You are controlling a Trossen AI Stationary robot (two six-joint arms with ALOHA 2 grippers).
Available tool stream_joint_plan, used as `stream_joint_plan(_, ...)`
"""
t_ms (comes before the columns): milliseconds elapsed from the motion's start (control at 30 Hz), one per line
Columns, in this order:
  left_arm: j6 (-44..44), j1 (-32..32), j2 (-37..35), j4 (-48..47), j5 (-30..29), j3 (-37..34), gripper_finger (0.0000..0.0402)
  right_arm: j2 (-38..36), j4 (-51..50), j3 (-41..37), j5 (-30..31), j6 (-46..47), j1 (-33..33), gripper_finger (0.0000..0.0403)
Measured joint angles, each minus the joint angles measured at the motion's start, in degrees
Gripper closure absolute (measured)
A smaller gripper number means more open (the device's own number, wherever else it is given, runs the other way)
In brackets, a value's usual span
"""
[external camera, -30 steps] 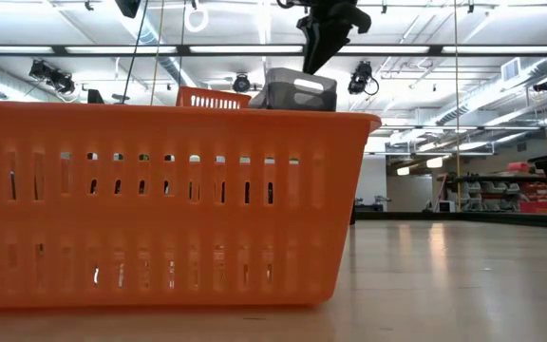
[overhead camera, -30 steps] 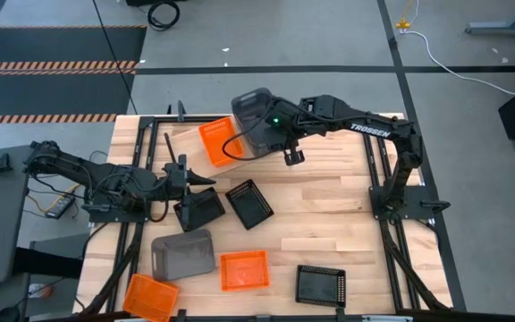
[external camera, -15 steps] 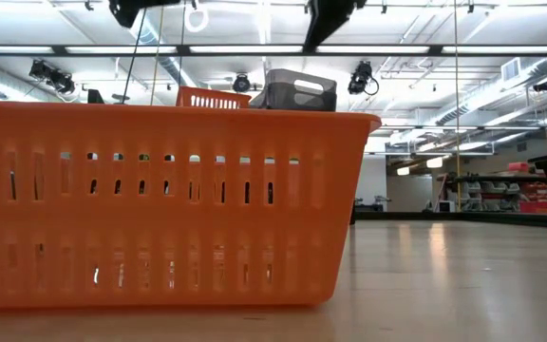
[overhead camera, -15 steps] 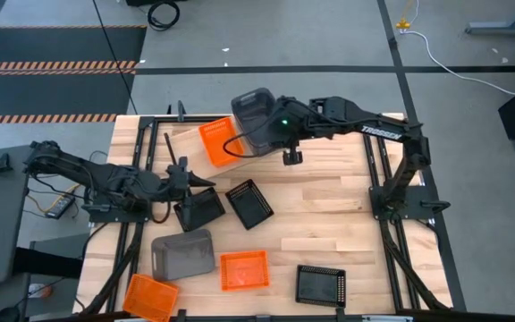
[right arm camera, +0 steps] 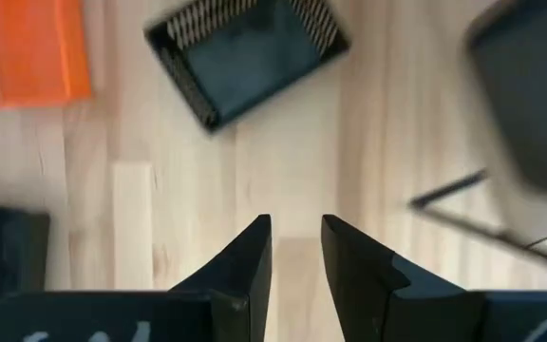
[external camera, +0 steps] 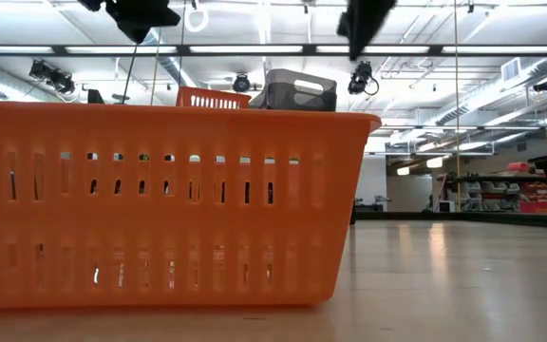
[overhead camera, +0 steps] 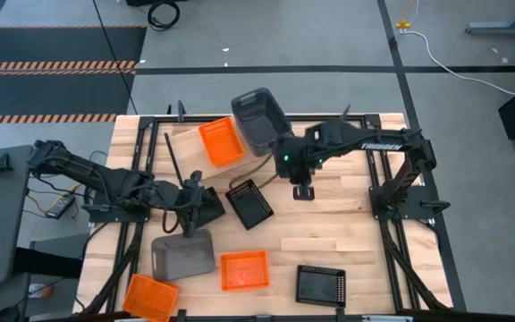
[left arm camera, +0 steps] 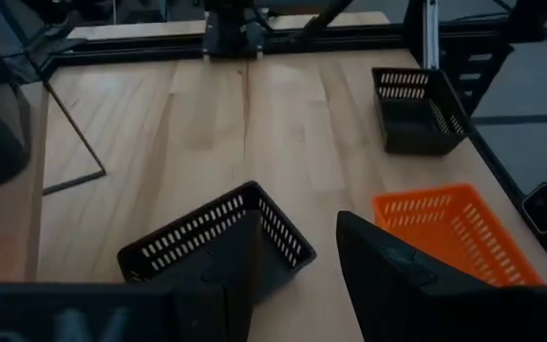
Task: Stack baskets on shelf by color
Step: Put the top left black basket on the shelf
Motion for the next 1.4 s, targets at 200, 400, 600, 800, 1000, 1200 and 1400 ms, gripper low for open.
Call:
stream_joint_plan(200,-2.70,-2.51,-0.06,-4.00,-2.01,2.99,0.0254,0.07,4.25,-13.00,-0.01,5.18,2.82,0.0302)
stream_joint_plan(400,-1.74,-5.67,0.00,-7.16,-7.90,4.25,0.0265,0.09,14.06,-26.51,-0.17,8.79,5.98,0.0302)
stream_joint_plan(600,-11.86,-6.09,1.57,-7.53,-10.94,4.25,0.0271,0.09,24.35,-36.50,0.29,15.21,8.48,0.0302)
stream_joint_plan(800,-25.48,-6.09,4.81,-13.04,-5.68,4.51,0.0272,0.09,35.35,-44.54,3.86,18.00,9.91,0.0302)
stream_joint_plan(1000,-39.98,-6.75,10.39,-29.02,-2.19,11.88,0.0272,0.09,37.24,-48.94,10.10,17.60,9.82,0.0302)
stream_joint_plan(1200,-36.33,-6.76,19.04,-38.53,-0.54,19.51,0.0272,0.09,37.61,-50.01,17.93,16.17,8.94,0.0302)
stream_joint_plan(1400,-28.76,-6.18,27.10,-45.33,0.01,22.09,0.0272,0.09,38.17,-50.04,17.84,17.56,8.82,0.0302)
